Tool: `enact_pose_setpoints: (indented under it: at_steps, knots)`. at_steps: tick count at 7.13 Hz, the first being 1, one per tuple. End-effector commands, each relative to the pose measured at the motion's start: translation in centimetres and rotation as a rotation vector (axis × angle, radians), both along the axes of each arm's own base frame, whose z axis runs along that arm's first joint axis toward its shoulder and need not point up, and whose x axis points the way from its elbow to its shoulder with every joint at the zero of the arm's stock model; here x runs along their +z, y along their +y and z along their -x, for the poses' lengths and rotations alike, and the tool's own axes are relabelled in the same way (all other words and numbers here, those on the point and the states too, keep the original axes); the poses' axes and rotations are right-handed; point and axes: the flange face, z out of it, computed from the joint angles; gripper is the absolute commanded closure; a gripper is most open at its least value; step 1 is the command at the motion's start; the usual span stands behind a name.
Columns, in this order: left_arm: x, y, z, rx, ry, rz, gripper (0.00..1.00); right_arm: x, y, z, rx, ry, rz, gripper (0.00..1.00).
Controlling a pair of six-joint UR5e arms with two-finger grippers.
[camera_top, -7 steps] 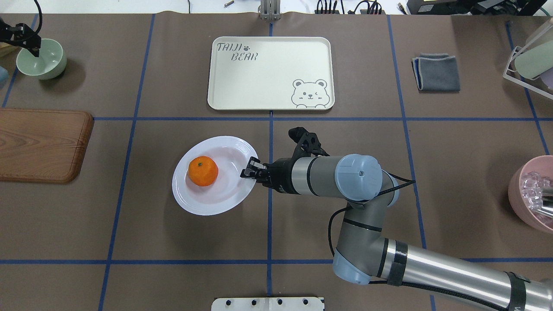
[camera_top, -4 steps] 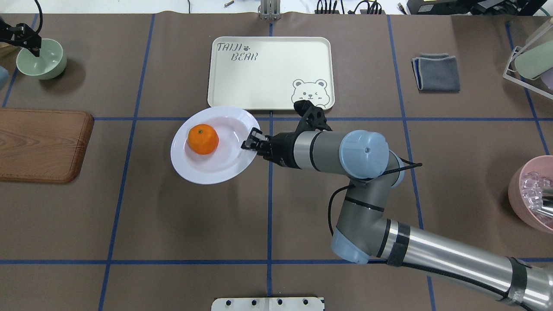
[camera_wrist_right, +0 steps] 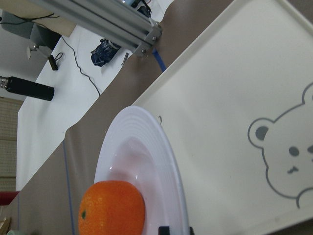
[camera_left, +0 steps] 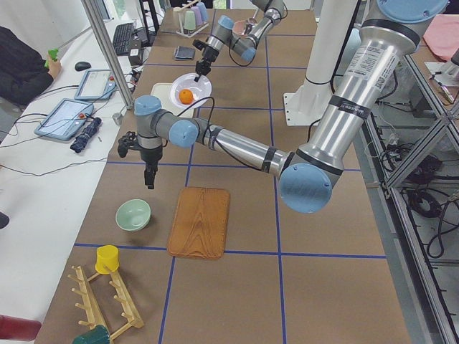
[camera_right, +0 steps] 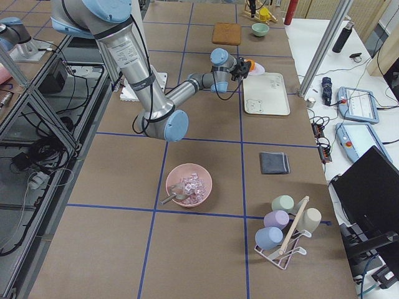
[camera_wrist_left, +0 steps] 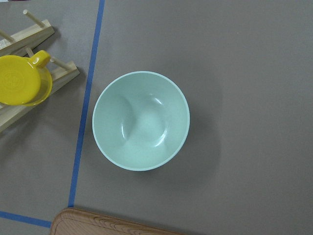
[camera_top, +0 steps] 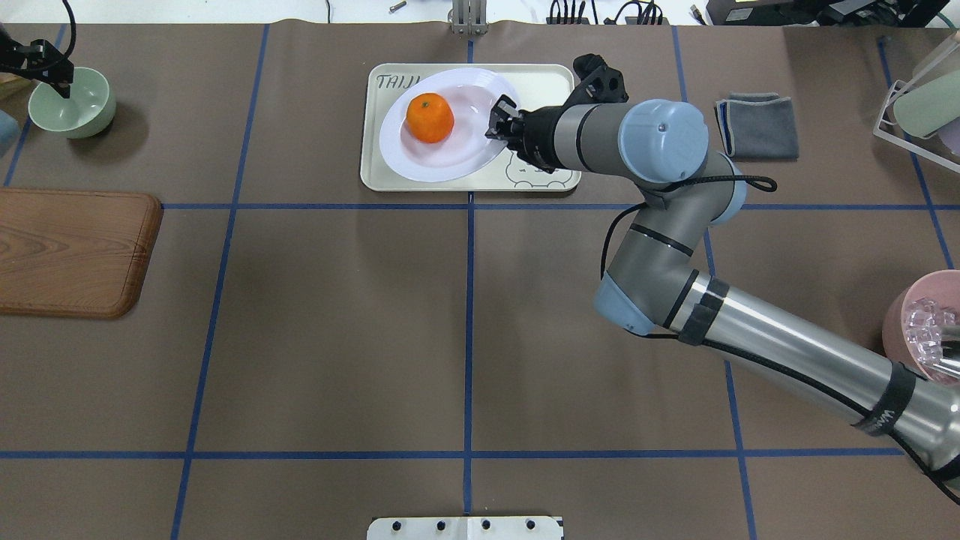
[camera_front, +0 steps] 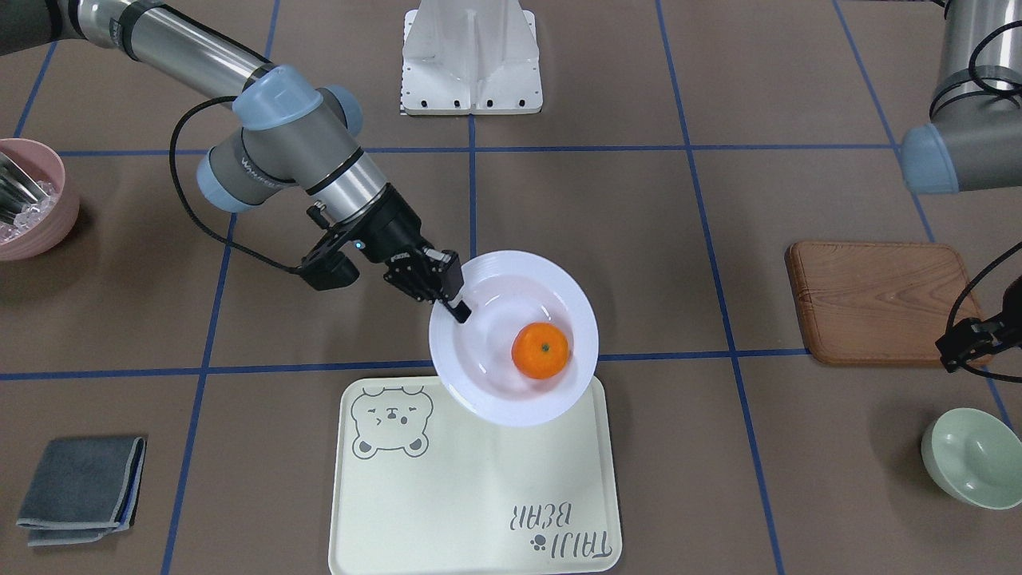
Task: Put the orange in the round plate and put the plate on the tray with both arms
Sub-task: 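Lift the plate with the right gripper and carry it onto the cream tray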
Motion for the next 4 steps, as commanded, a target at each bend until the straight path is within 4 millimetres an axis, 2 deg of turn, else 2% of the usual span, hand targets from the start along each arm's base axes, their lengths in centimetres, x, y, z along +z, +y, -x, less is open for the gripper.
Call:
enact_pose_setpoints:
  at_steps: [1, 2, 3, 4]
  knots:
    - [0.8, -0.1, -0.1, 0.002, -0.005, 0.013, 0.02, 1.7, -6.2, 0.7, 0.057, 0.073, 0.070, 1.00]
    - [1.0, -0.1, -0.1, 0.002, -0.007, 0.017, 0.02, 2.4, -7.4, 1.9, 0.060, 0.101, 0.094, 1.00]
    - [1.3, 0.0, -0.1, 0.003, -0.010, 0.022, 0.02, 2.1, -8.7, 3.2, 0.061, 0.120, 0.111, 1.00]
    - [1.6, -0.1, -0.1, 0.003, -0.010, 0.023, 0.02, 2.0, -8.9, 4.1, 0.055, 0.130, 0.119, 1.00]
